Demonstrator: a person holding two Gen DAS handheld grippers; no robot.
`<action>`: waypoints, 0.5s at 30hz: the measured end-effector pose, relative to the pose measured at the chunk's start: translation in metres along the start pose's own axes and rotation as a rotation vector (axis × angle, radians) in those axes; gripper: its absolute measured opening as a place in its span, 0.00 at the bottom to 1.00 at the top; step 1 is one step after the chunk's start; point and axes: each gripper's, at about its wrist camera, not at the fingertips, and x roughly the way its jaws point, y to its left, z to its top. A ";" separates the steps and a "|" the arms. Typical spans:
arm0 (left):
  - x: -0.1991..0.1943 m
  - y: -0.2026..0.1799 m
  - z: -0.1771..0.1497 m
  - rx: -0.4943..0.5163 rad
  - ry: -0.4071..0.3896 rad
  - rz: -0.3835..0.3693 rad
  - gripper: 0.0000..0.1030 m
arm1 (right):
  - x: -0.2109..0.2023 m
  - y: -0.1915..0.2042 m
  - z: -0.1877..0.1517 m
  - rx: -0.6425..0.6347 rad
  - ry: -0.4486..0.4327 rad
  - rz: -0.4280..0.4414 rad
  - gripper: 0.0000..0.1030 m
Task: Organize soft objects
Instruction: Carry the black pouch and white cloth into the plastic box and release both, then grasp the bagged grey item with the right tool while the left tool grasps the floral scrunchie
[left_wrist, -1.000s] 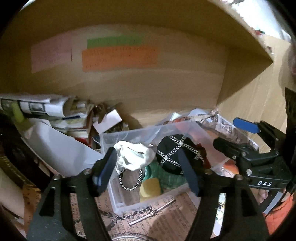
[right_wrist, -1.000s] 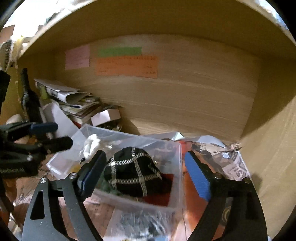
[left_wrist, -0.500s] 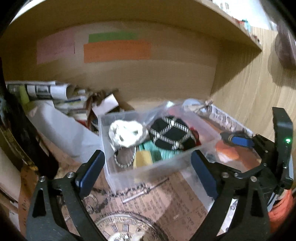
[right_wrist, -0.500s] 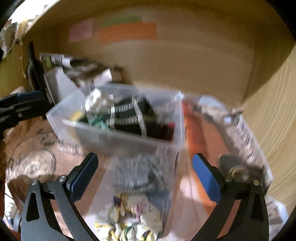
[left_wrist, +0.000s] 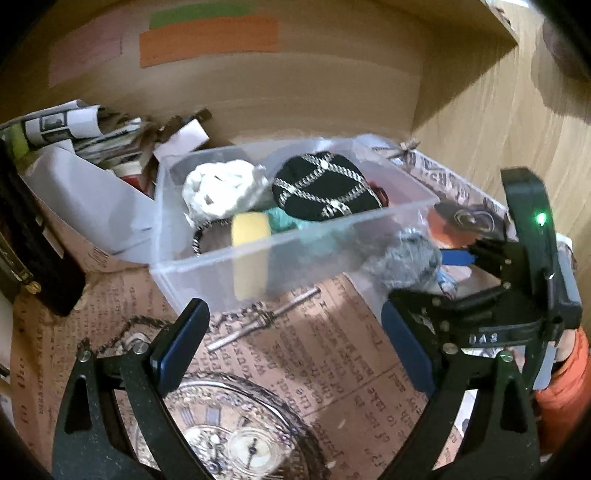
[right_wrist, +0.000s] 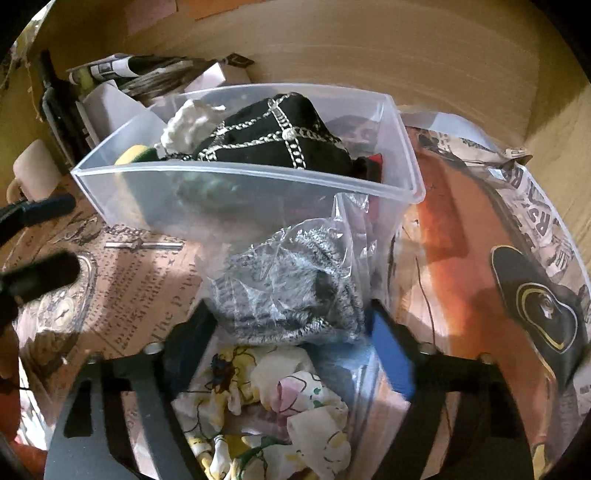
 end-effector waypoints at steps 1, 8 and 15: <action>0.001 -0.003 -0.001 0.005 0.003 -0.003 0.92 | -0.001 0.000 0.000 0.002 -0.004 0.000 0.56; 0.007 -0.022 -0.004 0.032 0.025 -0.035 0.92 | -0.024 0.003 -0.008 0.011 -0.062 0.003 0.40; 0.018 -0.046 -0.003 0.044 0.060 -0.094 0.92 | -0.068 0.000 -0.019 0.033 -0.170 -0.035 0.32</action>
